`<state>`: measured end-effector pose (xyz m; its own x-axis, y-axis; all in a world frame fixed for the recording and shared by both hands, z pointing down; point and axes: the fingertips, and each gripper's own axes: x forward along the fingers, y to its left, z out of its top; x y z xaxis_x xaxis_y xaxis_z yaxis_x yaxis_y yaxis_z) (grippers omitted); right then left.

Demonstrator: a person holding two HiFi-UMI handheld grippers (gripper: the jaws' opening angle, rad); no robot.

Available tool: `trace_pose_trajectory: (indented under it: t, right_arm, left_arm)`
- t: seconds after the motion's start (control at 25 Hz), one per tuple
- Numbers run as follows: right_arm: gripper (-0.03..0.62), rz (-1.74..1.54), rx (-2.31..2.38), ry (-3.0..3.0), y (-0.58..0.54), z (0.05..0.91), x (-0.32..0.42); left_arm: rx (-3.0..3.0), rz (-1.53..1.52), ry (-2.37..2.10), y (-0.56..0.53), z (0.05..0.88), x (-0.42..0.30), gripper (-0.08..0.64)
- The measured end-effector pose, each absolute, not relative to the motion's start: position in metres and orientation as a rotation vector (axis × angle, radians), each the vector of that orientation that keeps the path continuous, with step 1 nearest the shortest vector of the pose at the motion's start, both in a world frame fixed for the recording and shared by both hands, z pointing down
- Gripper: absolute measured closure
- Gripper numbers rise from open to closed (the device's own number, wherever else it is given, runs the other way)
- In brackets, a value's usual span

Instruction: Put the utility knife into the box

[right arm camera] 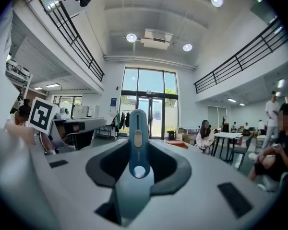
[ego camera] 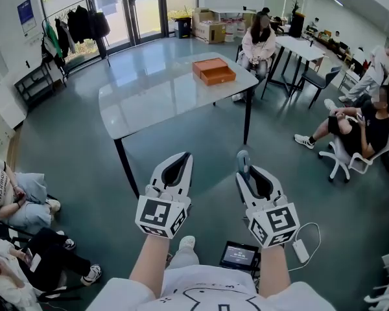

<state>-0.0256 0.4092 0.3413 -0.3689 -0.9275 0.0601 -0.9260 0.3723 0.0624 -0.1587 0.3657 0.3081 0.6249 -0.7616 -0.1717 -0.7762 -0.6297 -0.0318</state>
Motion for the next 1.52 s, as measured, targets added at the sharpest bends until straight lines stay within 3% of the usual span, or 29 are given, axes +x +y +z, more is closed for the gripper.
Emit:
trace_pose_trajectory:
  t: [0.96,1.52]
  right_arm:
    - [0.459,-0.015,1.796,-2.463,0.246,0.338,-0.07]
    - [0.459,0.009,1.839,-2.435,0.197,0.341,-0.055]
  left_arm:
    - [-2.849,0.29,1.166,0.197,0.312,-0.187,0.545]
    - [-2.866,0.269,1.125,0.145,0.313,-0.174,0.545]
